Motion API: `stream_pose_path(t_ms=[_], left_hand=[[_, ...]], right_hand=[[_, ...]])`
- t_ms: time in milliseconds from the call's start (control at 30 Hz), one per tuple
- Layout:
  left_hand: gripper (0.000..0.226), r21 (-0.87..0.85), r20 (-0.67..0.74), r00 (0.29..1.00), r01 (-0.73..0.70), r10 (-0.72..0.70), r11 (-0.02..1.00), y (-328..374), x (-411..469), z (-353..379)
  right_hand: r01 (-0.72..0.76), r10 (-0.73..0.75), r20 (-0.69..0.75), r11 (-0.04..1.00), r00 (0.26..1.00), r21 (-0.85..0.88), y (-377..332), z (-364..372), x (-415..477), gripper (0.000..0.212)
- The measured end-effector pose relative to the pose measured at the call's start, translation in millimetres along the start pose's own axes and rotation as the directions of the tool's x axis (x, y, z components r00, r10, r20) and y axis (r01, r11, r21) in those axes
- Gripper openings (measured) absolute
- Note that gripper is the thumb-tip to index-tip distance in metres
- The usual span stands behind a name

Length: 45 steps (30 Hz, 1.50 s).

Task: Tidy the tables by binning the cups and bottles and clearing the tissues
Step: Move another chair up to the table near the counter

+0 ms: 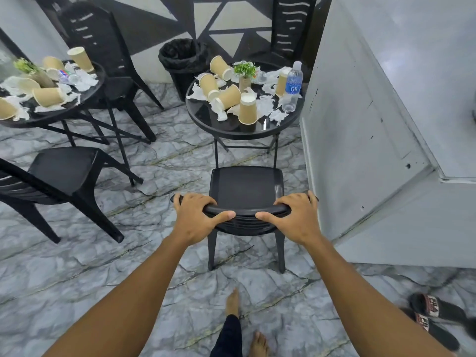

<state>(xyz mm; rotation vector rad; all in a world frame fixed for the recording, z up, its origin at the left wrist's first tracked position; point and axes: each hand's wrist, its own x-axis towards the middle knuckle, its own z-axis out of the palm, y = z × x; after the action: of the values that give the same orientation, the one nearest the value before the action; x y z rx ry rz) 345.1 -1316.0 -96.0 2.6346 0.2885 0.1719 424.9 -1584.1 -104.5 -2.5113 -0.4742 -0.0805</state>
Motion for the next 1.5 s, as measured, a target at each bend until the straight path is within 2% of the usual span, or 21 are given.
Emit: stream_pose_path(t_ms=[167, 367, 567, 700, 900, 1000, 1067, 1133, 1233, 1333, 1400, 1500], left_hand=[[0.067, -0.08, 0.017, 1.0, 0.005, -0.004, 0.997, -4.7, 14.2, -5.3], [0.066, -0.122, -0.018, 0.999, -0.038, 0.036, 0.992, -10.2, 37.1, -10.3], [0.064, -0.093, -0.072, 0.997, -0.036, 0.029, 0.995, -10.6, 17.7, 2.0], [0.059, -0.062, 0.005, 0.999, -0.033, 0.034, 0.998, -11.0, 7.7, -0.6], [0.068, -0.039, 0.181, 0.983, 0.033, -0.025, 0.999, 3.3, 5.2, -19.7], [0.062, -0.051, 0.268, 0.963, 0.014, 0.0, 0.999, 4.2, 1.1, -33.9], [0.052, -0.155, 0.266, 0.964, 0.008, 0.034, 0.988, -1.1, -0.3, -48.8], [0.045, -0.233, 0.236, 0.971, 0.028, 0.029, 0.972, -12.0, 0.8, -67.1], [0.038, -0.152, 0.206, 0.979, 0.031, 0.001, 0.988, -46.1, 5.8, -93.6], [0.036, -0.04, 0.264, 0.964, 0.054, -0.041, 0.998, -101.2, 11.6, -120.7], [0.037, 0.015, 0.347, 0.932, 0.108, -0.106, 0.994, -142.0, 15.5, -139.3], [0.037, 0.084, 0.46, 0.864, 0.188, -0.206, 0.979, -198.3, 20.4, -167.5]], right_hand=[[-0.039, 0.039, -0.03, 0.999, 0.999, 0.004, -7.4, 4.5, 3.9, 0.075], [-0.034, 0.046, -0.189, 0.997, 0.981, 0.066, -12.7, 15.1, 7.1, 0.065], [0.031, -0.025, -0.143, 0.999, 0.989, 0.041, -1.5, 12.2, 13.8, 0.066], [0.033, -0.029, -0.144, 0.999, 0.989, 0.027, -3.4, 13.7, -5.8, 0.067], [-0.034, 0.035, 0.034, 0.999, 0.999, -0.043, -6.6, -0.7, -4.1, 0.068], [-0.055, 0.068, 0.168, 0.995, 0.983, -0.081, -16.6, -11.5, -0.1, 0.067], [-0.042, 0.051, 0.242, 0.998, 0.969, -0.041, -32.9, -19.4, 5.5, 0.059], [-0.05, 0.025, 0.3, 0.996, 0.954, 0.077, -58.1, -21.4, 13.2, 0.053], [0.016, -0.064, 0.355, 0.991, 0.933, 0.136, -113.3, -3.9, 32.7, 0.042], [0.064, -0.11, 0.409, 0.99, 0.906, 0.124, -179.9, 28.7, 54.0, 0.027], [0.072, -0.109, 0.48, 0.993, 0.871, 0.095, -223.1, 54.8, 65.4, 0.026], [0.088, -0.067, 0.626, 0.996, 0.777, -0.003, -279.6, 94.5, 78.6, 0.034]])
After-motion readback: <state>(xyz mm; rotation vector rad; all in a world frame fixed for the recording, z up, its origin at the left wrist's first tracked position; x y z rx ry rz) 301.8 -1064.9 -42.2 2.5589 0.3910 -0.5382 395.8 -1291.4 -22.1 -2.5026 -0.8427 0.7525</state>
